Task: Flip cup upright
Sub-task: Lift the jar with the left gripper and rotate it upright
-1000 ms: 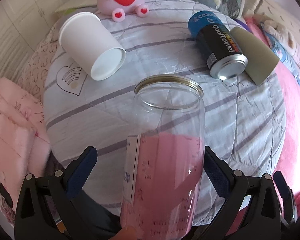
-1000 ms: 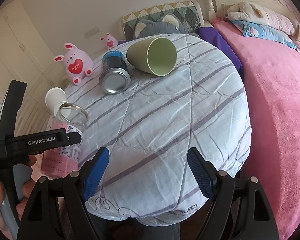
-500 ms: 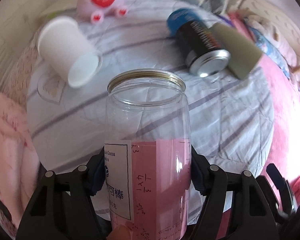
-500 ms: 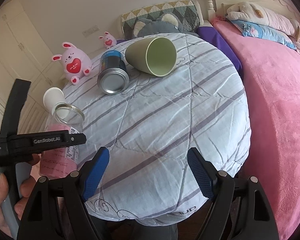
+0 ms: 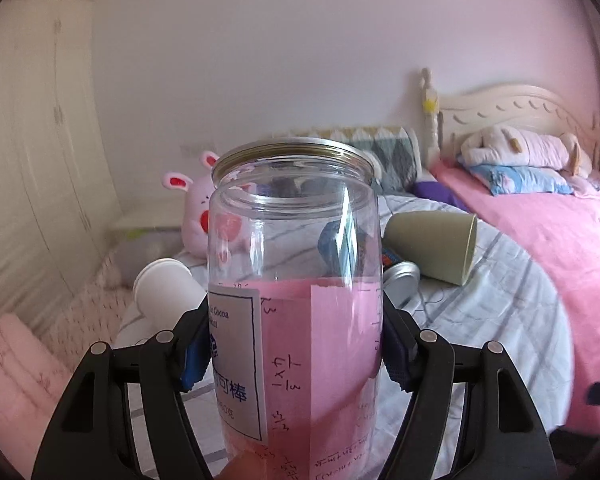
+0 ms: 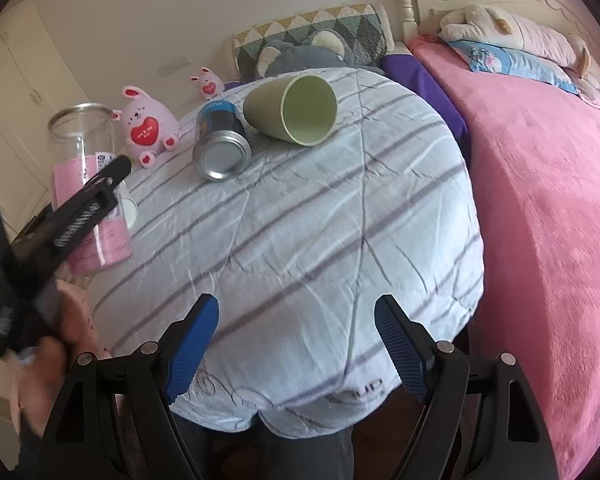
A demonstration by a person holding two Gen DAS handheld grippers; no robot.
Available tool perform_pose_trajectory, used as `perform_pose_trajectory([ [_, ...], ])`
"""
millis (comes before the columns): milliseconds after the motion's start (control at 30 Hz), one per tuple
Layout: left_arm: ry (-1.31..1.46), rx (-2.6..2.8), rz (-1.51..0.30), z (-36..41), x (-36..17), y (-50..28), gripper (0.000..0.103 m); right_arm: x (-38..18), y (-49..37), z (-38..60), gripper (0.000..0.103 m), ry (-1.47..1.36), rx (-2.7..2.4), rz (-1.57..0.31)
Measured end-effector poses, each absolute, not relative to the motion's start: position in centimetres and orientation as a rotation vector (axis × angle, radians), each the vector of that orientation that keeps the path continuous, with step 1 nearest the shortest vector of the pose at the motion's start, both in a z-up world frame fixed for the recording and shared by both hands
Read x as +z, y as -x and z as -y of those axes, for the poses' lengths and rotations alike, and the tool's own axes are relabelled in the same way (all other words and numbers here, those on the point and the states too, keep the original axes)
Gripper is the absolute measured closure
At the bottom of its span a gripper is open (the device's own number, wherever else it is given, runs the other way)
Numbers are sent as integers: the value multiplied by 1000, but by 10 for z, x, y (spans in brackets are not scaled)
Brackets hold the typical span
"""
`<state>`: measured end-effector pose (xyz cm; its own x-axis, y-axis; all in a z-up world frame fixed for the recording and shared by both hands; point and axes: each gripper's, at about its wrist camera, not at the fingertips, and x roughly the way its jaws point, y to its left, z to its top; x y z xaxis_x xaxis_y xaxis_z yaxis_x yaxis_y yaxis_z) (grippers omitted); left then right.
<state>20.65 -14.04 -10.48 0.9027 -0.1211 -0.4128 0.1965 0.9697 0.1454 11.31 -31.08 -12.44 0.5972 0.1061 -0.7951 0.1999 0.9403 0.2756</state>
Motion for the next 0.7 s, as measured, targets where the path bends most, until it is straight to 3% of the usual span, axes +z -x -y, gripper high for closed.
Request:
perform_pose_trajectory([
  [533, -172, -221, -349, 126, -137, -149, 31, -129, -72, 285, 21, -318, -123, -956],
  [600, -182, -224, -353, 127, -139, -148, 28, -128, -68, 280, 21, -314, -125, -953],
  [700, -200, -231, -349, 128, -139, -144, 12, -123, -62, 272, 21, -302, -131, -941],
])
